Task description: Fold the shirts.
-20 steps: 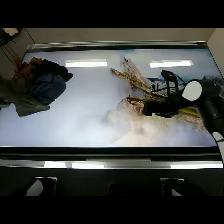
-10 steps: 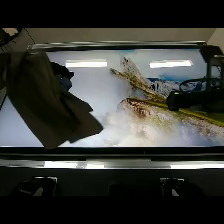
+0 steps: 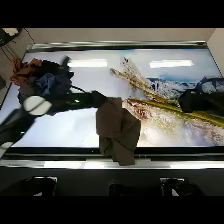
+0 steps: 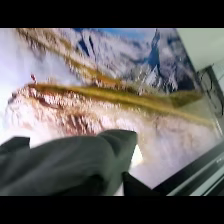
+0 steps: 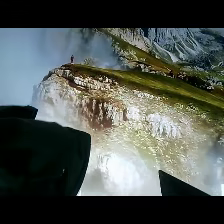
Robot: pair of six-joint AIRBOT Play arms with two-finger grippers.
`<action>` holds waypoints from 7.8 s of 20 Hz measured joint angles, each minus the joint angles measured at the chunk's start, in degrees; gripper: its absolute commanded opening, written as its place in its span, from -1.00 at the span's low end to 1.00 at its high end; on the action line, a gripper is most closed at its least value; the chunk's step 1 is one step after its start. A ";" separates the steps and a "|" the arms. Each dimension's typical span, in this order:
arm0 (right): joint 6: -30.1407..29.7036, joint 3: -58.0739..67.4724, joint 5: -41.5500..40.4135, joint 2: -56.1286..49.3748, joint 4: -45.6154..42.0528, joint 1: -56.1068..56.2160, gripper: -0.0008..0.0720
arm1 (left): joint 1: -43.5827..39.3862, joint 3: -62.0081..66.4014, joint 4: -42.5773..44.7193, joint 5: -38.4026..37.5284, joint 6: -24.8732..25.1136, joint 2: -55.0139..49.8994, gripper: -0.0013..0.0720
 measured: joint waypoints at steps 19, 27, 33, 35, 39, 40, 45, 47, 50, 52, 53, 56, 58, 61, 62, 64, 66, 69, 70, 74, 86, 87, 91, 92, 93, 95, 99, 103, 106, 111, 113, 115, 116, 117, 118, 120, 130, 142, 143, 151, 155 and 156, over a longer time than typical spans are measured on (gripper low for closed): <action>-11.13 -0.98 7.54 -44.13 22.93 -6.47 0.87 | 5.64 -34.32 -3.85 -12.63 5.44 3.80 0.81; -11.67 -2.54 6.16 -52.09 27.06 -7.39 0.88 | -2.23 -36.11 -24.81 1.81 11.30 -4.15 0.10; -10.84 -5.81 1.42 -55.41 32.09 -7.45 0.37 | -3.06 -32.17 -29.40 3.74 12.61 -10.47 -0.90; -10.08 -6.23 -0.35 -56.41 33.48 -7.45 -0.83 | -2.89 -31.69 -29.55 3.28 12.74 -11.15 -0.91; -10.49 -6.32 -2.21 -56.24 35.08 -7.63 -0.86 | -0.72 -31.34 -24.52 0.39 12.68 -8.94 -0.91; -11.52 -5.86 -2.38 -55.06 35.26 -8.02 -0.86 | 0.76 -31.23 -21.53 -0.48 11.72 -6.75 -0.91; -14.73 3.23 -8.15 -41.79 34.71 -13.84 -0.86 | 16.44 -22.93 -0.63 -6.54 2.75 12.00 -0.91; -15.15 7.72 -13.62 -33.62 34.51 -17.16 -0.86 | 25.68 -15.56 5.18 -7.93 0.24 19.76 -0.91; -15.45 11.30 -21.35 -20.79 34.47 -20.81 -0.86 | 38.97 -3.63 9.22 -8.81 -1.33 28.20 -0.91; -15.58 12.39 -23.63 -13.18 34.10 -21.97 -0.86 | 45.66 3.56 10.32 -9.14 -2.08 31.61 -0.90; -15.54 12.68 -24.90 -10.23 33.62 -22.34 -0.85 | 48.06 6.91 10.38 -9.16 -2.16 32.72 -0.90; -15.26 13.22 -26.40 -2.80 32.72 -22.95 -0.85 | 51.76 14.27 10.14 -7.23 -2.45 34.51 -0.90; -15.04 13.35 -25.51 0.20 31.71 -23.12 -0.85 | 52.89 16.94 9.97 -6.60 -2.51 34.86 -0.90; -13.09 13.40 -17.22 1.97 29.49 -23.26 -0.85 | 53.59 18.71 9.84 -6.56 -2.51 34.36 -0.90; -12.15 13.03 -12.94 1.68 28.85 -23.26 -0.85 | 53.66 18.91 9.75 -7.32 -2.16 33.68 -0.90; -10.58 10.05 -3.37 0.68 27.74 -23.26 -0.85 | 53.29 18.03 9.68 -10.34 -0.81 31.95 -0.90; -9.42 2.75 3.41 0.48 26.95 -22.75 -0.85 | 51.95 14.45 9.66 -12.70 1.07 30.38 -0.90; -8.07 -14.19 7.13 1.44 25.83 -21.00 -0.85 | 47.82 3.37 9.97 -14.73 3.45 28.46 -0.90; -7.76 -19.61 7.02 1.60 25.66 -20.46 -0.85 | 46.01 -0.85 10.10 -14.67 3.96 27.82 -0.90; -7.10 -33.88 -0.52 0.28 24.74 -19.41 -0.85 | 39.19 -11.78 9.90 -9.94 5.92 24.15 -0.90; -0.02 -39.54 -45.31 -22.45 39.80 -19.04 0.15 | 31.12 -7.13 -0.22 7.21 6.91 -8.44 -0.40; -1.07 -39.41 -46.07 -23.69 41.51 -19.06 0.77 | 30.38 -6.88 -1.25 6.82 6.93 -9.97 0.31; -9.20 -34.12 -41.29 -24.83 43.52 -23.32 0.82 | 31.58 -4.07 -1.62 -0.79 7.93 -12.20 0.97; -10.38 -32.06 -38.69 -24.79 43.32 -25.44 0.82 | 33.00 -2.93 -0.61 -4.33 8.22 -12.20 0.89; -11.56 -29.90 -35.74 -24.74 43.10 -27.96 0.82 | 34.51 -2.03 0.28 -7.69 8.46 -12.02 0.60; -13.70 -26.95 -30.45 -24.68 42.62 -32.48 0.82 | 37.59 -1.33 1.81 -15.06 8.92 -11.63 0.49; -16.04 -26.27 -20.39 -26.01 40.11 -35.36 0.82 | 37.64 -7.15 2.67 -22.77 9.64 -11.23 0.49; -17.49 -28.11 -16.02 -28.13 39.12 -33.38 0.82 | 32.22 -16.48 1.25 -18.99 10.62 -11.17 0.49; -17.94 -28.72 -15.28 -29.51 38.75 -30.91 0.83 | 28.35 -19.78 -2.75 -12.92 10.97 -11.72 0.25; -18.29 -29.20 -15.28 -30.62 38.62 -28.00 0.83 | 25.77 -21.46 -6.40 -4.33 10.99 -12.15 -0.69; -18.32 -29.83 -15.54 -30.75 38.77 -27.56 0.83 | 25.40 -21.70 -6.91 -2.99 11.02 -12.20 -0.90; -18.38 -31.39 -15.85 -31.10 39.69 -27.36 0.83 | 25.29 -21.77 -7.15 -2.16 11.15 -12.11 -0.90; -18.86 -32.39 -15.96 -31.43 40.74 -27.30 0.83 | 25.24 -21.81 -7.28 -1.90 11.26 -11.96 -0.90; -19.76 -33.51 -16.15 -31.76 42.58 -27.21 0.83 | 25.16 -21.84 -7.30 -1.81 11.32 -11.76 -0.90; -20.96 -34.69 -16.48 -32.15 44.76 -27.15 0.83 | 25.11 -21.84 -7.34 -1.77 11.41 -11.50 -0.90; -22.91 -36.70 -17.66 -33.00 48.65 -27.04 0.82 | 25.11 -21.86 -7.43 -2.01 11.45 -10.80 -0.90; -25.99 -34.91 -30.10 -34.53 56.26 -18.36 -0.85 | 25.57 -19.96 -5.68 -4.52 11.65 -5.46 -0.90; -21.11 -3.91 -44.39 4.70 40.76 -33.33 -0.86 | 38.75 21.68 1.20 -3.41 6.16 21.44 -0.90; -19.69 -3.32 -45.05 7.15 39.67 -33.79 -0.86 | 39.26 23.21 1.38 -2.40 4.90 23.08 -0.90; -13.16 -0.52 -45.75 15.76 35.52 -34.88 -0.86 | 40.50 27.08 -0.11 4.31 1.29 29.00 -0.90; -11.63 -0.04 -32.02 10.86 32.83 -34.93 -0.86 | 40.57 27.08 1.42 -2.01 0.90 23.65 -0.90; -11.78 -0.02 -26.91 8.02 31.89 -34.93 -0.86 | 40.50 26.58 2.25 -4.90 0.90 21.31 -0.90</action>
